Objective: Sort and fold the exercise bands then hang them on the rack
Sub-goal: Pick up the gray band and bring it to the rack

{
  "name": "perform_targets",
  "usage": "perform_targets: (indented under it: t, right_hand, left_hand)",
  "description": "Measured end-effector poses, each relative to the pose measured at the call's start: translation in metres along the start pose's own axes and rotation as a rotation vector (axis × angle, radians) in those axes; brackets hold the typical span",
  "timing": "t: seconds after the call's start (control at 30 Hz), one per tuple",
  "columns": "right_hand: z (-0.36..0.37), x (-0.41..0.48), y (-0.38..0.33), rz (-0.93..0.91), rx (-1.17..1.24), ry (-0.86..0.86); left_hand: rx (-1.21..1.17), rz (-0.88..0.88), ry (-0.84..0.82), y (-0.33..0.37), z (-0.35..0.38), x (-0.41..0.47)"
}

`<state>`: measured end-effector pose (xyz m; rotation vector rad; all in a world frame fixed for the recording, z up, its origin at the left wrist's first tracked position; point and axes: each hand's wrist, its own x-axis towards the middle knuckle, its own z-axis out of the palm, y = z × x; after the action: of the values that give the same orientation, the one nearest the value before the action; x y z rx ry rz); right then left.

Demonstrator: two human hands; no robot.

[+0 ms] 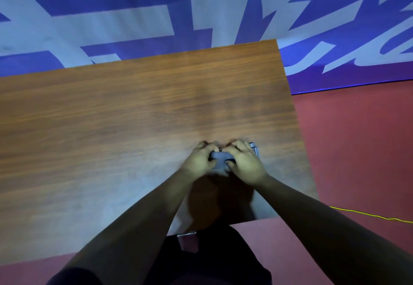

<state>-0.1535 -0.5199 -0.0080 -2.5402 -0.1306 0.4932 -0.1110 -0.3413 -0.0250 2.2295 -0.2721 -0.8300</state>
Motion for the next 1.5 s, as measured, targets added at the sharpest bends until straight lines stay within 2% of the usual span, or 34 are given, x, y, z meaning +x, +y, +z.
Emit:
perform_targets:
  t: [0.13, 0.23, 0.4, 0.57, 0.7, 0.83, 0.97, 1.07, 1.13, 1.37, 1.5]
  right_hand:
    - [-0.002, -0.001, 0.001, -0.046, 0.005, 0.05]
    - [-0.011, 0.002, -0.002, 0.004, 0.087, -0.004]
    - [-0.03, 0.005, -0.01, -0.068, 0.126, 0.011]
    - [-0.071, 0.013, -0.043, -0.114, 0.106, 0.0]
    - [-0.12, 0.019, -0.086, -0.02, 0.4, -0.122]
    - [-0.171, 0.019, -0.137, -0.05, 0.574, -0.119]
    - [-0.203, 0.019, -0.192, -0.07, 0.809, -0.125]
    - [-0.214, 0.02, -0.226, -0.07, 1.093, -0.067]
    - [-0.221, 0.021, -0.244, -0.077, 1.187, -0.028]
    - [-0.246, 0.014, -0.29, -0.109, 1.284, -0.001]
    - [-0.266, 0.007, -0.306, -0.148, 0.978, 0.089]
  left_hand:
    - [0.078, 0.034, -0.06, 0.002, -0.001, 0.005]
    - [0.035, 0.028, -0.058, 0.007, -0.006, 0.004]
    - [-0.041, 0.013, -0.069, 0.017, -0.027, -0.003]
    - [-0.019, 0.12, -0.054, 0.043, -0.072, -0.018]
    - [0.007, 0.292, -0.062, 0.061, -0.121, -0.038]
    - [-0.068, 0.388, -0.086, 0.086, -0.176, -0.076]
    - [-0.123, 0.43, 0.0, 0.107, -0.226, -0.114]
    - [-0.157, 0.461, 0.067, 0.112, -0.255, -0.132]
    - [-0.228, 0.46, 0.139, 0.115, -0.274, -0.143]
    - [-0.105, 0.542, 0.225, 0.13, -0.32, -0.174]
    - [-0.248, 0.58, 0.243, 0.142, -0.343, -0.188]
